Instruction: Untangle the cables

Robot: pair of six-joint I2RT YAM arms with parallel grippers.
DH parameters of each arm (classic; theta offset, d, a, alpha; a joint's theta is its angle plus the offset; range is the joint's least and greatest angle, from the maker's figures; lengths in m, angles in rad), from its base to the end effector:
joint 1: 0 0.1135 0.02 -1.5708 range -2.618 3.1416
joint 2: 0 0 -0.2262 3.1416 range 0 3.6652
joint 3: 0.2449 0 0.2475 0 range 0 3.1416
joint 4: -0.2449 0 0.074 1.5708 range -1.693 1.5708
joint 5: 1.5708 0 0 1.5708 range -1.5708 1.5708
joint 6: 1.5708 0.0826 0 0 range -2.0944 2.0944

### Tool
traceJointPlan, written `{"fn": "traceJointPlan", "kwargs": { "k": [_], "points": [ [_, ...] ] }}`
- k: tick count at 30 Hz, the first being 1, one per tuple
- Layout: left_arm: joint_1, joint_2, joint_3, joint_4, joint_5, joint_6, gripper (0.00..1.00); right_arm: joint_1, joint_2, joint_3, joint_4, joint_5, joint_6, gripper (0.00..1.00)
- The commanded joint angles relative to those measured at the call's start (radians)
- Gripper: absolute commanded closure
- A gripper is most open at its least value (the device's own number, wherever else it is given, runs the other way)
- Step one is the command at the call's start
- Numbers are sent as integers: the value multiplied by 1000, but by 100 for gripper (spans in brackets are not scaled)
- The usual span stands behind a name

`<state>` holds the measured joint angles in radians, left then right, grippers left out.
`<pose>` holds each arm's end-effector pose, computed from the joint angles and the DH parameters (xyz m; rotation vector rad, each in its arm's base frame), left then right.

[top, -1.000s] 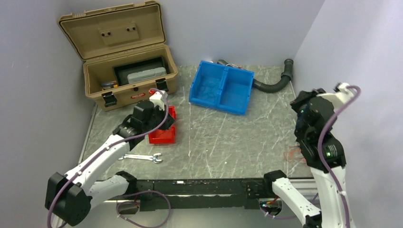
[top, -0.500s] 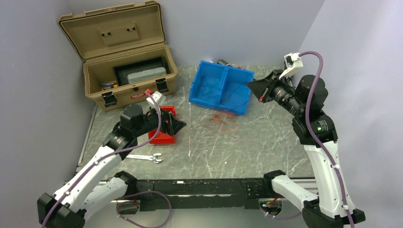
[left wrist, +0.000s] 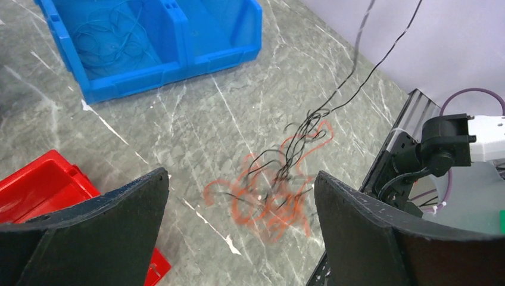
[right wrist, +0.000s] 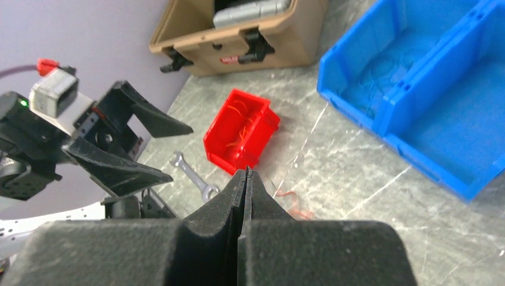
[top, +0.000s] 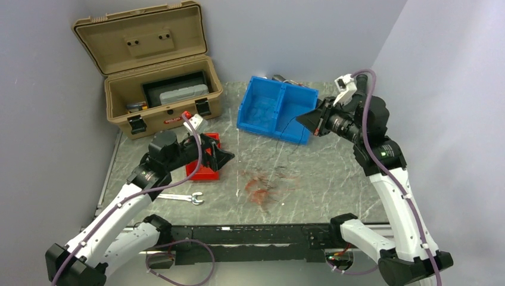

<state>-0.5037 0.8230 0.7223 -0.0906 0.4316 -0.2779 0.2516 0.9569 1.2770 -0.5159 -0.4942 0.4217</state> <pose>0.2088 -0.1545 0.2866 0.5300 1.7645 -0.9372 0.2253 0.0984 0.4024 -0.2183 1.8230 0.9157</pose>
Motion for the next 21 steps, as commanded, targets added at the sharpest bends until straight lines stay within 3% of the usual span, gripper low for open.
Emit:
{"fn": "traceJointPlan", "kwargs": {
  "k": [1,12,21],
  "points": [
    [-14,29,41,76,62,19,6,5,11,-57,25,-75,-4,100],
    [-182,205,128,262,49,67,5,76,65,-12,27,-115,-44,98],
    [-271,387,262,380,75,22,6,135,100,18,39,-112,-57,98]
  ]
}}
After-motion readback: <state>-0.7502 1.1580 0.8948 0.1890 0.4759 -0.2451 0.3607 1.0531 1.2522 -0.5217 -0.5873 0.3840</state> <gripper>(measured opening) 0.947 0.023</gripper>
